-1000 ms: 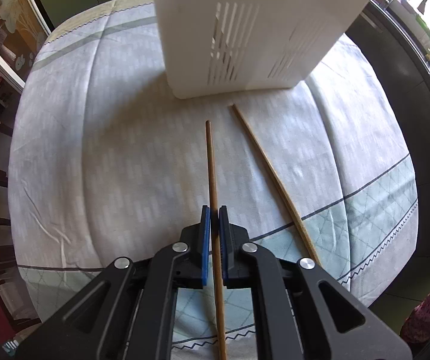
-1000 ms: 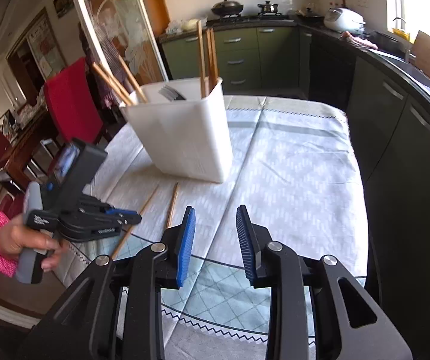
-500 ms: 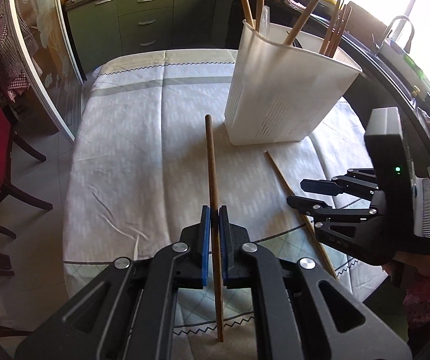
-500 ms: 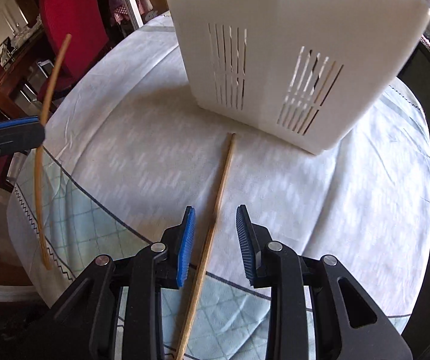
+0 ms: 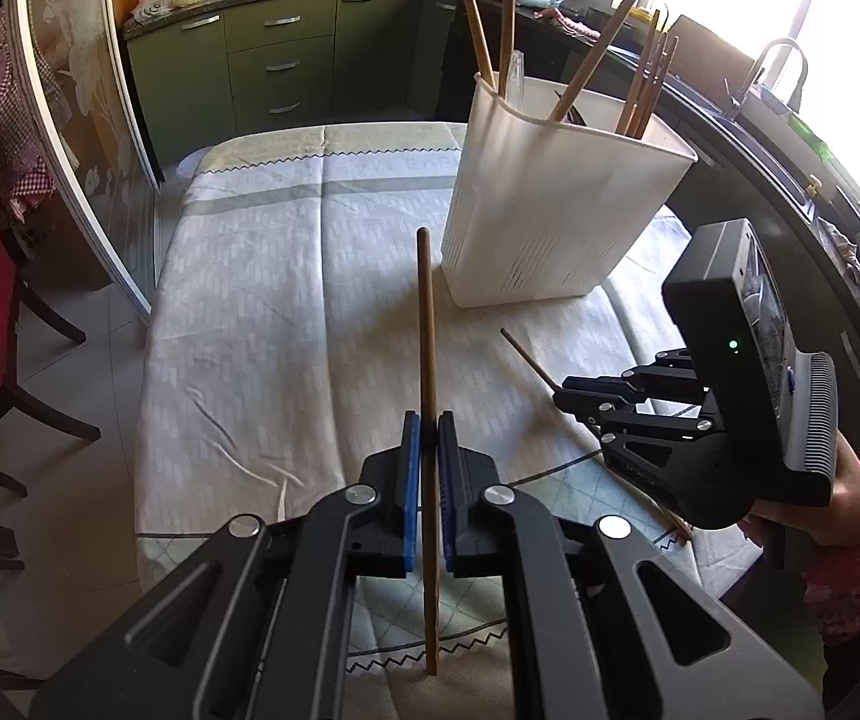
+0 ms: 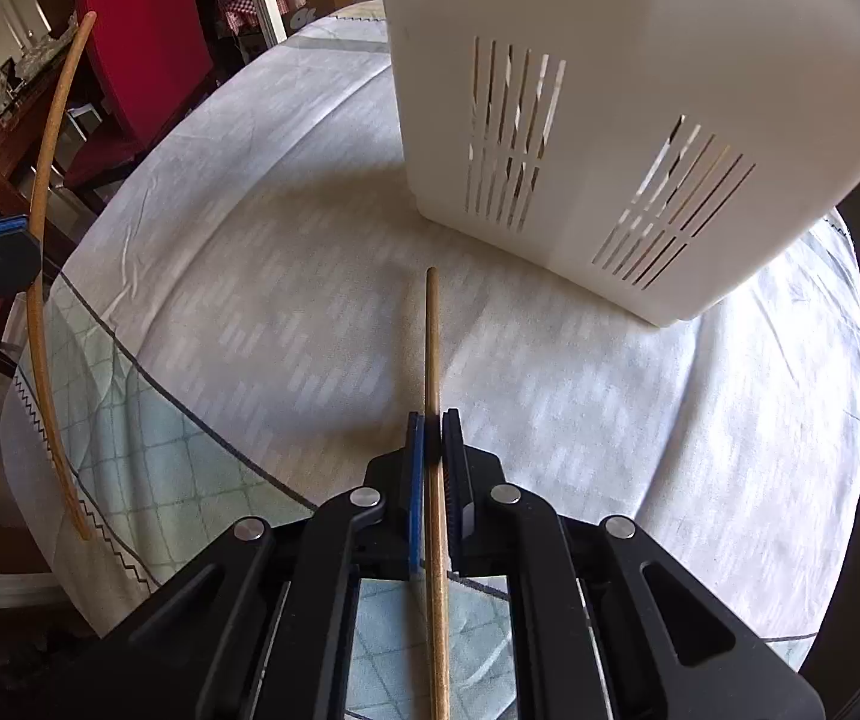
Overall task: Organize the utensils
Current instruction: 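Lift both chopsticks, lower them into the white holder and open both tools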
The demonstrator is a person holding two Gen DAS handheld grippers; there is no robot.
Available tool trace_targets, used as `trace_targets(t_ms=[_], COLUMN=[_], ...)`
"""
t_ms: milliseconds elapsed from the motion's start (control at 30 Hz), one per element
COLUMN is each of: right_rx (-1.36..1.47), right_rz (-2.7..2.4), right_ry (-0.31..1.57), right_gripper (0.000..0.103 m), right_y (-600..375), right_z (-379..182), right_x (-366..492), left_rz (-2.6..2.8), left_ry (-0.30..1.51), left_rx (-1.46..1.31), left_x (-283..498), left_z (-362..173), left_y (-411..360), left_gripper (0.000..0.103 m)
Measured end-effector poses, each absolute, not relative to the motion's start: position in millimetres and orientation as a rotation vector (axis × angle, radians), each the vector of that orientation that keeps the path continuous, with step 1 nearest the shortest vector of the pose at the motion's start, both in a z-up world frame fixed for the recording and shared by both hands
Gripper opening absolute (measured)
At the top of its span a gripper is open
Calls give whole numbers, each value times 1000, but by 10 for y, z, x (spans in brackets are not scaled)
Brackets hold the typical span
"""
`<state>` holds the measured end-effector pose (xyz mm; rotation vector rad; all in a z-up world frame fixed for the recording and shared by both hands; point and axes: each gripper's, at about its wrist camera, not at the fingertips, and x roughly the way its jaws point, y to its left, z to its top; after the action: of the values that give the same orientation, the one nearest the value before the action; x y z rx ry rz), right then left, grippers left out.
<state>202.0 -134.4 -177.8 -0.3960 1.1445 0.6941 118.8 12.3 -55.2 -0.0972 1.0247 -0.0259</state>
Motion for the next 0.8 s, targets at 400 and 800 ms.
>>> trace_targets(t_ms=[400, 800], right_rx=[-209, -149], right_rz=[741, 737], right_ry=[948, 854], right_gripper=[7, 7], right_y=[-2116, -2607], right_z=[-886, -478], right_x=[1640, 1406], left_rz=[-56, -77], left_ry=[976, 929], left_rx=[-72, -37], left_x=[1074, 993], left_z=[-318, -143], left_y=[-13, -148], left_gripper=[6, 6])
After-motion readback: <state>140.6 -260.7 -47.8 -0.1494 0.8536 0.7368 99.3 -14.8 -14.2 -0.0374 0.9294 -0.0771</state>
